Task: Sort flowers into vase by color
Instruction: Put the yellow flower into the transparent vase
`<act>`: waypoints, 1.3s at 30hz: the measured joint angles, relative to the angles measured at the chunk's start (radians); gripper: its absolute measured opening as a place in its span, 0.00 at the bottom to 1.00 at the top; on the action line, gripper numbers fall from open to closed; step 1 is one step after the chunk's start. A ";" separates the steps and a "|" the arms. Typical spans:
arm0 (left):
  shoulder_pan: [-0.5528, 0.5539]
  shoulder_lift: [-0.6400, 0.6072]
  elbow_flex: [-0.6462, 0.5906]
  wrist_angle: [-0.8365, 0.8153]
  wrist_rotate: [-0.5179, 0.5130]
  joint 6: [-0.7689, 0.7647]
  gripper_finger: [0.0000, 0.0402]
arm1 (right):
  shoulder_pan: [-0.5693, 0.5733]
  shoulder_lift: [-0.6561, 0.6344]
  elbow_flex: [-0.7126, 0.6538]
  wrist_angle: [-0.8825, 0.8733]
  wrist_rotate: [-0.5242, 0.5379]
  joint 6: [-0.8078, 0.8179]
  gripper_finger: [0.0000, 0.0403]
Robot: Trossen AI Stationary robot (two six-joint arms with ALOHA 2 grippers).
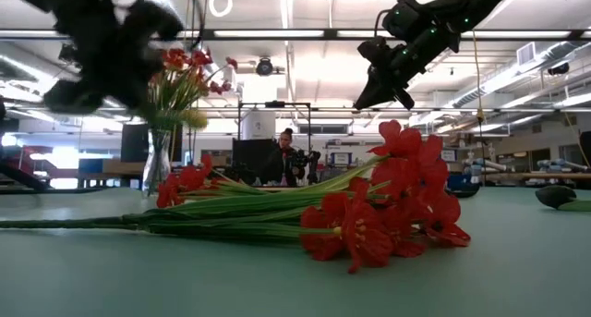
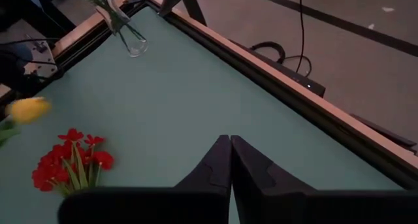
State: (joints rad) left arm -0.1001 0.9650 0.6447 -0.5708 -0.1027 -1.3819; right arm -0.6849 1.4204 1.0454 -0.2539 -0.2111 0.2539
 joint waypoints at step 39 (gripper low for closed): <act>1.066 -0.007 0.725 0.266 0.085 1.321 0.03 | 0.052 0.000 0.000 -0.059 -0.053 0.093 0.03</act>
State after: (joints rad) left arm 0.9660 0.9577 1.3701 -0.3046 -0.0179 -0.0605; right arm -0.6331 1.4204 1.0454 -0.3134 -0.2643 0.3465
